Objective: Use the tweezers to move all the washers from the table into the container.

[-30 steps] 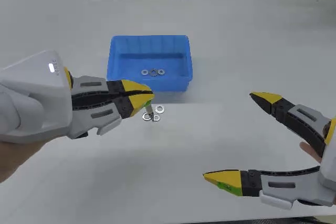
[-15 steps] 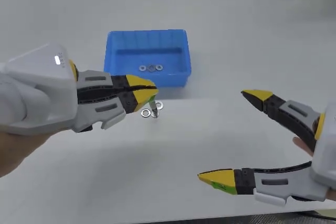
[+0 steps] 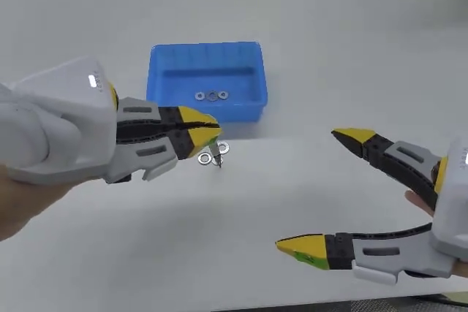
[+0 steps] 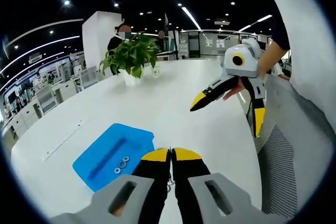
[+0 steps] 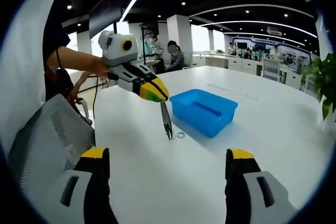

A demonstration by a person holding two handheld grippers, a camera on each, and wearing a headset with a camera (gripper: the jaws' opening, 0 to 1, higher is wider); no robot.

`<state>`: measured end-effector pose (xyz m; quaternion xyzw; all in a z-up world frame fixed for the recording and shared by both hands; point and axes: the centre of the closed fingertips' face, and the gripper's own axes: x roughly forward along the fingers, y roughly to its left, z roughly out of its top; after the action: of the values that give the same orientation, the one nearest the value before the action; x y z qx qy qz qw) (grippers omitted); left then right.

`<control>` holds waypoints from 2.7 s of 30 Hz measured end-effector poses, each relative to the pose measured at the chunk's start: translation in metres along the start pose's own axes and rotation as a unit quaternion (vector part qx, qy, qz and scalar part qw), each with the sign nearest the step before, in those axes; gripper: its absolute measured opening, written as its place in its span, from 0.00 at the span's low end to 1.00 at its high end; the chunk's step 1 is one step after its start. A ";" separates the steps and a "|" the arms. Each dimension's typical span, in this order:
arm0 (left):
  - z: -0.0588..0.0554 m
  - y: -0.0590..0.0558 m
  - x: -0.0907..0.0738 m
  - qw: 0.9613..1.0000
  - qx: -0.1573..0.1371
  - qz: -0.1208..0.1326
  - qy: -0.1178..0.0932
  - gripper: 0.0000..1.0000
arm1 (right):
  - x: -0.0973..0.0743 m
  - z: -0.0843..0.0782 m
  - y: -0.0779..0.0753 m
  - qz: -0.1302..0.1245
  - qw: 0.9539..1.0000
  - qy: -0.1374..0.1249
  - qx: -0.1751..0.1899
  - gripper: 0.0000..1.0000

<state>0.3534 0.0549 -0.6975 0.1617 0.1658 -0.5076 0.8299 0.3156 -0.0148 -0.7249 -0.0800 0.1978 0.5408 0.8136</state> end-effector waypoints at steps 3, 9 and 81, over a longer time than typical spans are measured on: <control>0.000 -0.001 0.001 1.000 0.009 -0.006 0.008 0.05 | 0.012 0.006 0.004 0.024 1.000 0.001 0.005 0.81; -0.002 0.002 0.001 1.000 -0.003 -0.005 0.017 0.05 | 0.045 0.007 0.002 0.061 0.998 0.028 0.005 0.61; -0.001 0.008 -0.032 0.996 -0.038 0.080 -0.005 0.44 | 0.108 0.027 0.012 0.182 0.968 0.085 -0.147 0.10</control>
<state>0.3465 0.0841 -0.6831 0.1405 0.1673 -0.4341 0.8740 0.3476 0.0904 -0.7437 -0.2072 0.1959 0.6942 0.6609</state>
